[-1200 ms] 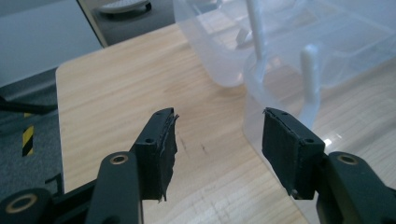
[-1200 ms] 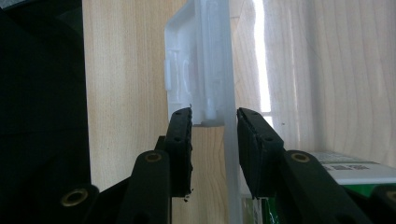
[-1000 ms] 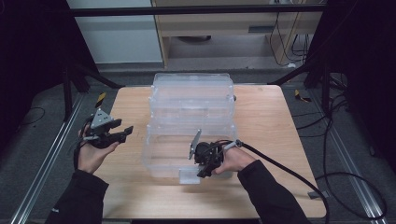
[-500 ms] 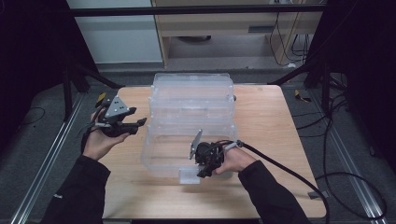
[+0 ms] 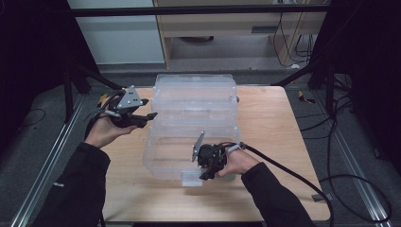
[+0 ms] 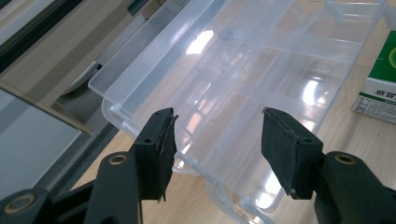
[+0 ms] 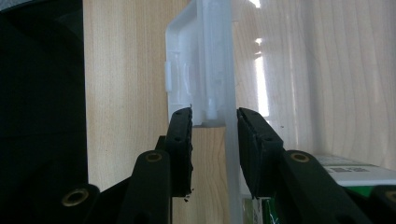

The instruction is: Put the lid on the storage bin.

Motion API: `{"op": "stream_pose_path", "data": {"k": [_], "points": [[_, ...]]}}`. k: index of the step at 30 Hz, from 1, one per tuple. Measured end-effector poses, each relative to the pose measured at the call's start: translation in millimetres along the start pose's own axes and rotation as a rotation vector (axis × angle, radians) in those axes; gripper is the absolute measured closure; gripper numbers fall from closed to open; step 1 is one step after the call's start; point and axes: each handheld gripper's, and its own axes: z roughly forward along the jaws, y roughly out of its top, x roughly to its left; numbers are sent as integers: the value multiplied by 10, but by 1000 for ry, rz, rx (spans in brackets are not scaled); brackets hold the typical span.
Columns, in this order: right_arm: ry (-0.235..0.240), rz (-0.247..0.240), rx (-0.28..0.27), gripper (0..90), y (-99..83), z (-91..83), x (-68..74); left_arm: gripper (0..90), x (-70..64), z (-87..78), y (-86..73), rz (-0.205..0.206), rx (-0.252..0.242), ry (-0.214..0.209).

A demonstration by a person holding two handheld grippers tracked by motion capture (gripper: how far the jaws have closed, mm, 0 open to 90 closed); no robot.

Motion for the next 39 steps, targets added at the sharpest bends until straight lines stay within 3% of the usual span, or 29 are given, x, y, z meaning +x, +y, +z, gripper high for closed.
{"op": "stream_pose_path", "data": {"k": [13, 25, 39], "points": [[1, 5, 5, 669, -1, -4, 10, 457, 49, 285, 279, 95, -3, -69], [1, 7, 7, 669, 0, -5, 12, 469, 70, 488, 439, 179, 77, -70], [-3, 3, 3, 669, -4, -4, 12, 466, 42, 698, 498, 224, 104, -83]]}}
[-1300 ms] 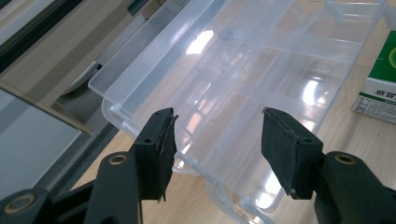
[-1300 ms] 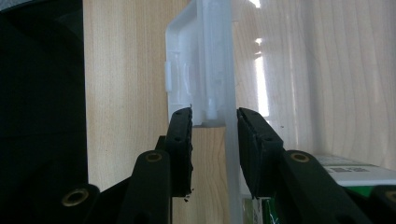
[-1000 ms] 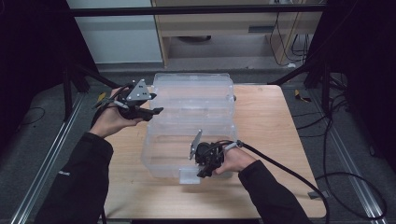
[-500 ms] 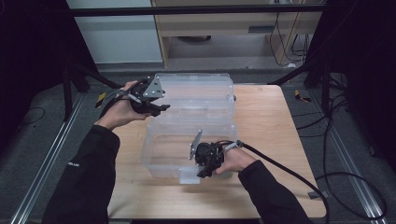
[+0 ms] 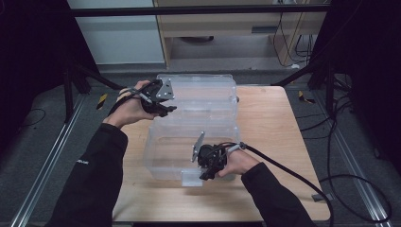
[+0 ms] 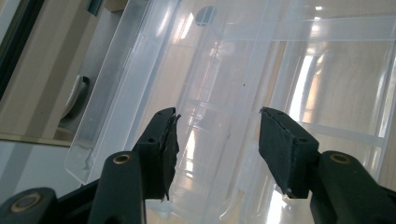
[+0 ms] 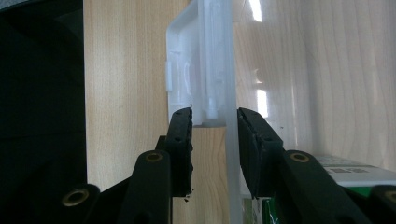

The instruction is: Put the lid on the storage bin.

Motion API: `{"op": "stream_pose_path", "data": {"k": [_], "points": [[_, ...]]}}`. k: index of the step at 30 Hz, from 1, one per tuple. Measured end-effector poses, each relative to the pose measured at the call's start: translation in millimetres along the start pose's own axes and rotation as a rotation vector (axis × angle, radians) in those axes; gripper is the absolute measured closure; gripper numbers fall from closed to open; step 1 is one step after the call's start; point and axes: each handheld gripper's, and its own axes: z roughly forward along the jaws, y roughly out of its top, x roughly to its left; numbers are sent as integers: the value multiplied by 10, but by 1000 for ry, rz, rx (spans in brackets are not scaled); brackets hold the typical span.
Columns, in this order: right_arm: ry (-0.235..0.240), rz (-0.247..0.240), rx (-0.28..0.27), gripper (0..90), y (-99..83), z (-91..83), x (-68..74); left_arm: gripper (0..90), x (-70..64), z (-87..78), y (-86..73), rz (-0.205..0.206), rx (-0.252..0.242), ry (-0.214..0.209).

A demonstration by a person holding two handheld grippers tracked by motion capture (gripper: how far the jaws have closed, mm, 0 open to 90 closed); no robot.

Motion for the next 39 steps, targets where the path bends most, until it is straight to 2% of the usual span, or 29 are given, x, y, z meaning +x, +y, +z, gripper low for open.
{"op": "stream_pose_path", "data": {"k": [2, 4, 9, 17, 25, 27, 31, 35, 39], "points": [[0, 0, 0, 669, 0, 0, 0, 468, -14, 29, 10, 1, 15, 5], [1, 1, 2, 670, 0, -1, -1, 470, -25, 57, 31, 27, 41, 3], [1, -1, -2, 670, -1, 1, -1, 489, -59, 135, 57, 46, 62, 15], [1, -2, -2, 670, -1, 1, -1, 584, -94, 218, 78, 74, 83, 11], [0, -3, -2, 670, 0, 2, -1, 692, -126, 255, 93, 94, 91, -14], [0, -2, -2, 670, 0, 2, -1, 716, -146, 267, 105, 101, 109, -20], [-1, -1, -3, 670, -2, 2, 2, 721, -158, 289, 119, 104, 120, -18], [-2, 1, -5, 670, -4, 2, 3, 736, -176, 290, 145, 126, 133, -12], [-8, -4, -9, 670, -4, 4, 4, 762, -192, 287, 173, 136, 146, -25]]}}
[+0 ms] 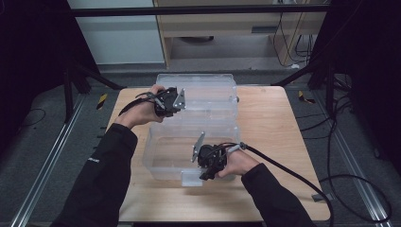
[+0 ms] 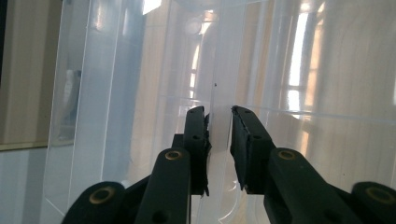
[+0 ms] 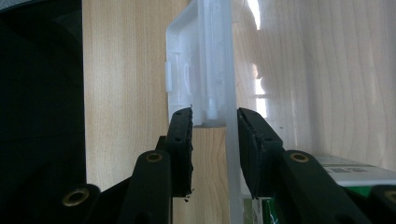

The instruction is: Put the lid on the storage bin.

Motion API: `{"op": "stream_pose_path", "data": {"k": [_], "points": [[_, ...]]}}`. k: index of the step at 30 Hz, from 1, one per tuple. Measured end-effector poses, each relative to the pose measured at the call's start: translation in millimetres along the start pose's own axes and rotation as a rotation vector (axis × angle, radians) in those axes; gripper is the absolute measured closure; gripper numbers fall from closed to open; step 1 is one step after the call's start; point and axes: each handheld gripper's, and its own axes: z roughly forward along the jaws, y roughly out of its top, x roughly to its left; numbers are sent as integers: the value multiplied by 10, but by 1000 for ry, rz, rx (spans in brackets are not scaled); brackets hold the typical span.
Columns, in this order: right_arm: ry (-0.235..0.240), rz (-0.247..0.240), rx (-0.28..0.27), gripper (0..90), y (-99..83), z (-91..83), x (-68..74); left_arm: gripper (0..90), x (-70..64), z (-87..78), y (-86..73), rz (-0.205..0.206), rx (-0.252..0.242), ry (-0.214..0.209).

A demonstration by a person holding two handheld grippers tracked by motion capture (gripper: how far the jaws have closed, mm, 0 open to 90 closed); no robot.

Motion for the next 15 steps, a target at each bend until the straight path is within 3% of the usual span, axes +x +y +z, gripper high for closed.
{"op": "stream_pose_path", "data": {"k": [5, 15], "points": [[-5, 10, -13, 671, -12, 0, 4, 790, 4, -27, 53, 27, 29, -20], [-18, 12, -16, 674, -12, 3, 23, 820, -1, -91, 99, 41, 53, -49]]}}
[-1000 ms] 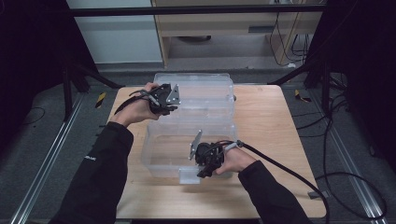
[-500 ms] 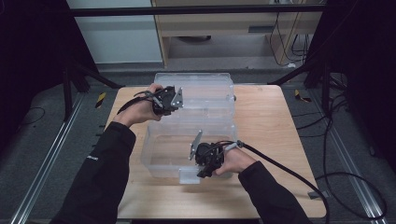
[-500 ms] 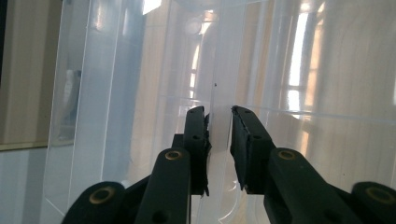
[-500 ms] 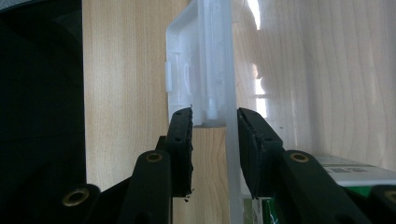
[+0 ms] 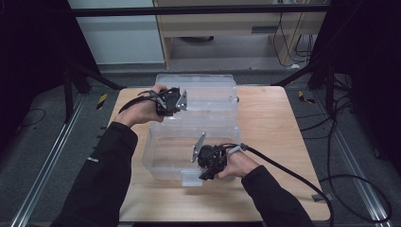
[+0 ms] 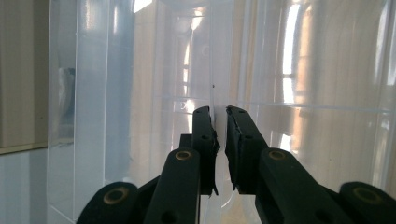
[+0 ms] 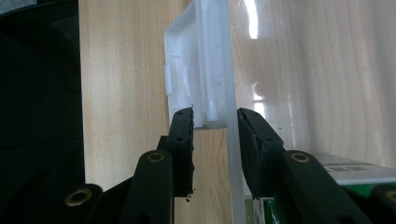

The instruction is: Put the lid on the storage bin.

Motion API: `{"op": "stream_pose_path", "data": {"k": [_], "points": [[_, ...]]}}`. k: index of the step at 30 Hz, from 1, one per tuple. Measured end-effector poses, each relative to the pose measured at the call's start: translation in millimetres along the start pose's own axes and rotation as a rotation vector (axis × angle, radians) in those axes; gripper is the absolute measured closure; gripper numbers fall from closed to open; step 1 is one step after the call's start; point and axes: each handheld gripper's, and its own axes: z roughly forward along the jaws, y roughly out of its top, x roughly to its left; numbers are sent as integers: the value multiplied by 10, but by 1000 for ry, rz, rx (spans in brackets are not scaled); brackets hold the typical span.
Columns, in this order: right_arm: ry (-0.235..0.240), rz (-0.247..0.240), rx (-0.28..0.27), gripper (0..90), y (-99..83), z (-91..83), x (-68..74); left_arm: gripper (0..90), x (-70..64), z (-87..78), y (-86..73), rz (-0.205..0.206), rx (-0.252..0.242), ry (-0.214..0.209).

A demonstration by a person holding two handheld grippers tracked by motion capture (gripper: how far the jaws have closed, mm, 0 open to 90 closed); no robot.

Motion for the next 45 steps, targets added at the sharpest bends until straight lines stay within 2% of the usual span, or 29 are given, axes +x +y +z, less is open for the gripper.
{"op": "stream_pose_path", "data": {"k": [5, 8, 14, 16, 31, 45], "points": [[-2, 9, -3, 674, -3, 0, 6, 829, -22, -62, 28, 11, -17, 16], [-10, 7, -10, 675, -7, 3, 14, 832, -32, -113, 23, 13, -23, 4], [-10, 18, -7, 674, -5, 2, 16, 837, -87, -218, 22, 21, -41, 10], [-11, 21, -8, 675, -4, 2, 18, 838, -108, -242, 11, 11, -55, 6], [-21, 20, -19, 674, -16, 3, 40, 844, -335, -443, -10, 10, -96, 24], [-17, 20, -28, 674, -29, 2, 49, 849, -498, -534, -19, 15, -123, 27]]}}
